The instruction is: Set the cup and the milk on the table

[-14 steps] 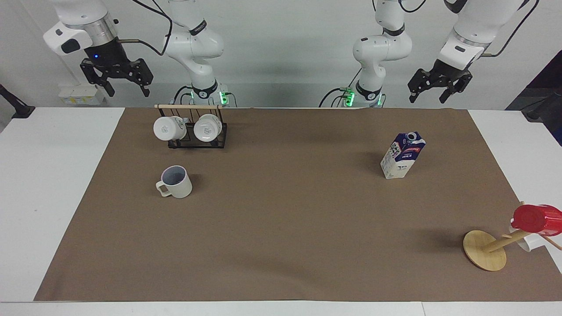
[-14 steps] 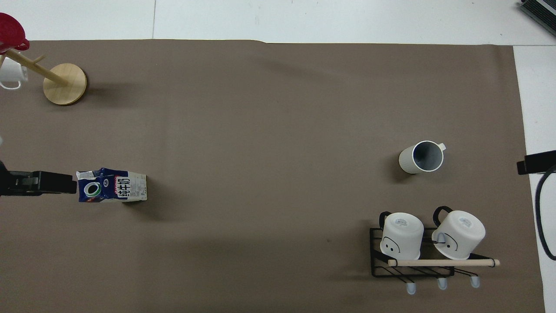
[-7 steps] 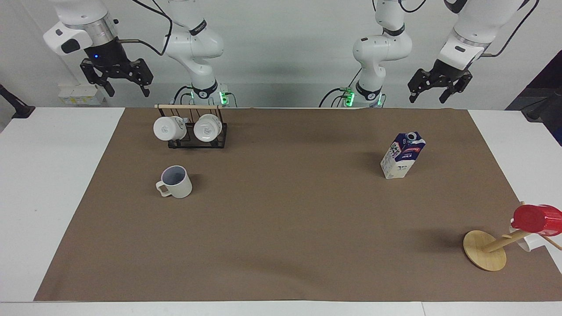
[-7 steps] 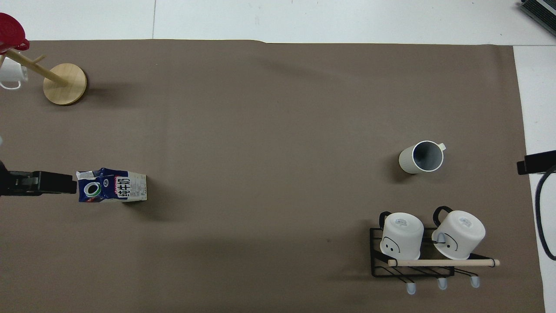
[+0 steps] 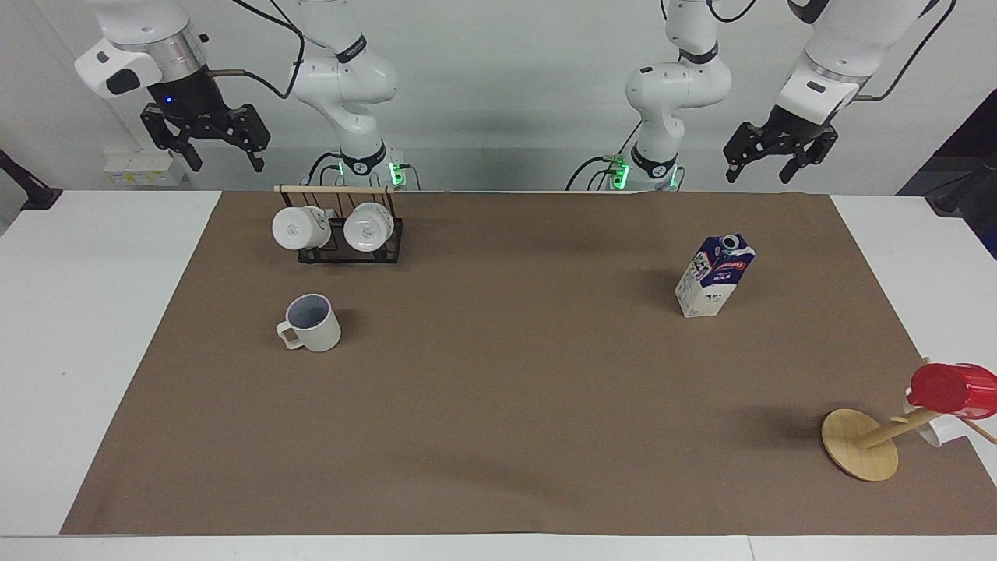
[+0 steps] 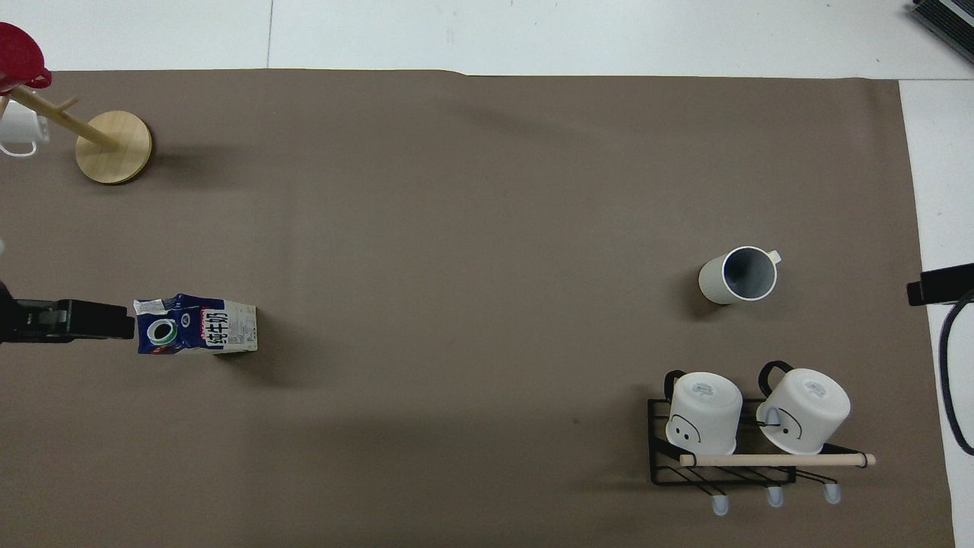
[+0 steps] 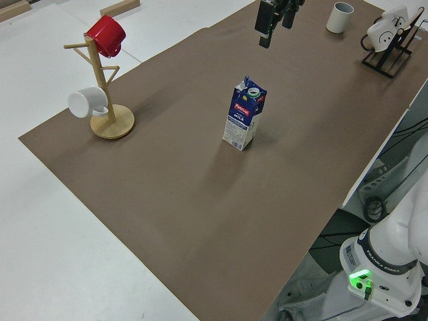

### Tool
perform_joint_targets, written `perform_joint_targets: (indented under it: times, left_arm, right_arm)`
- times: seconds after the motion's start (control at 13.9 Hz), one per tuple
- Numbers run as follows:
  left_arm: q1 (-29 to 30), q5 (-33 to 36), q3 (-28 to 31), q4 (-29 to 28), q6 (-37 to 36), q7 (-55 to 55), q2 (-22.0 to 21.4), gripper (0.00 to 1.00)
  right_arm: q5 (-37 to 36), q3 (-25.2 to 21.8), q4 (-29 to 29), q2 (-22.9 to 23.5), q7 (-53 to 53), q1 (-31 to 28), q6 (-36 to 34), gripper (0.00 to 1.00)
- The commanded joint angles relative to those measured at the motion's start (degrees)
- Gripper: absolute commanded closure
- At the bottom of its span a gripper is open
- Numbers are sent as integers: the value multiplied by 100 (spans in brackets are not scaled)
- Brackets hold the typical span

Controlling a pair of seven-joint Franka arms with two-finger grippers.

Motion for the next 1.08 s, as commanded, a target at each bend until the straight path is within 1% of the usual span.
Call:
perform_joint_targets:
  times: [0.0,0.22,1.0]
  left_arm:
    - [83,-31,-40,89,-123,-23,11,0]
    - [92,-31,-31,89,-132,-23,11,0]
    - [162,-31,-31,89,-123,3,11,0]
  right_arm:
    - [45,14,-142,-147,-69,-12,-23,0]
    - [45,-4,-177,-165,-384,-20,-6,0]
    - [-8,-4,-221,-182,-218,-3,56,0]
